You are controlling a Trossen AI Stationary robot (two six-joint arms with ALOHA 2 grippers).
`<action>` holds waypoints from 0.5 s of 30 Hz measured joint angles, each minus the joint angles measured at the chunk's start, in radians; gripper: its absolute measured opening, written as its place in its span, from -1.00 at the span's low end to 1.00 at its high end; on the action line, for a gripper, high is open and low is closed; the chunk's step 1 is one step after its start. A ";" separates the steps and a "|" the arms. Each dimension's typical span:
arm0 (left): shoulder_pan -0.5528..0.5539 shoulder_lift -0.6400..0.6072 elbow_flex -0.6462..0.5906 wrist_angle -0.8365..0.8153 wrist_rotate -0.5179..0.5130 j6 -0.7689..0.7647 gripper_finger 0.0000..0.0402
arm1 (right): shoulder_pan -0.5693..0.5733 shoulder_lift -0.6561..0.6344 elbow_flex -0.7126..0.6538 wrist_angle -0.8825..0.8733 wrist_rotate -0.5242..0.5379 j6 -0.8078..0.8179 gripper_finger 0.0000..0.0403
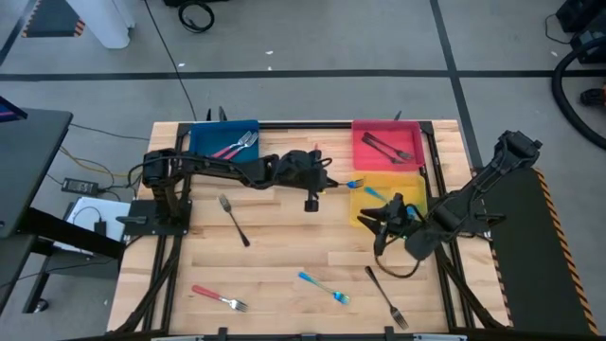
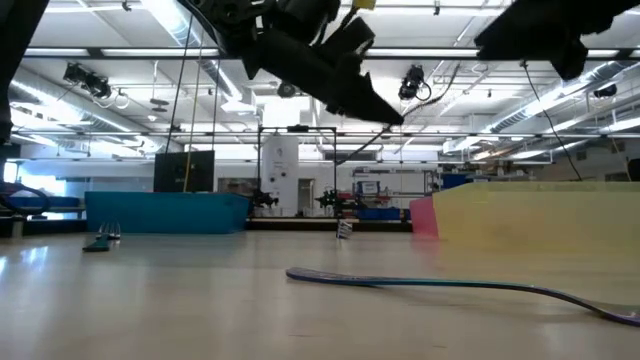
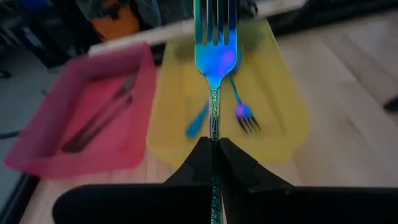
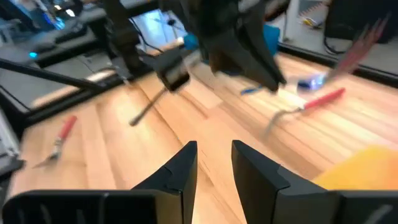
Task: Sort silverware by color (type)
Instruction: Put the top blue fork into the yellow bin
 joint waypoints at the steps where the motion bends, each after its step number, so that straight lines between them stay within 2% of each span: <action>1: 0.000 0.000 0.000 0.025 -0.002 -0.001 -0.95 | -0.003 0.016 0.000 -0.005 0.000 0.012 -0.47; 5: 0.000 0.000 0.000 0.110 -0.022 -0.021 -0.95 | -0.025 0.096 0.000 -0.004 0.060 0.028 -0.47; 10: -0.002 0.000 0.001 0.208 -0.024 -0.046 -0.95 | -0.090 0.186 0.000 0.005 0.168 -0.053 -0.47; 15: -0.004 0.000 0.001 0.225 -0.024 -0.054 -0.95 | -0.163 0.239 0.000 0.029 0.255 -0.063 -0.47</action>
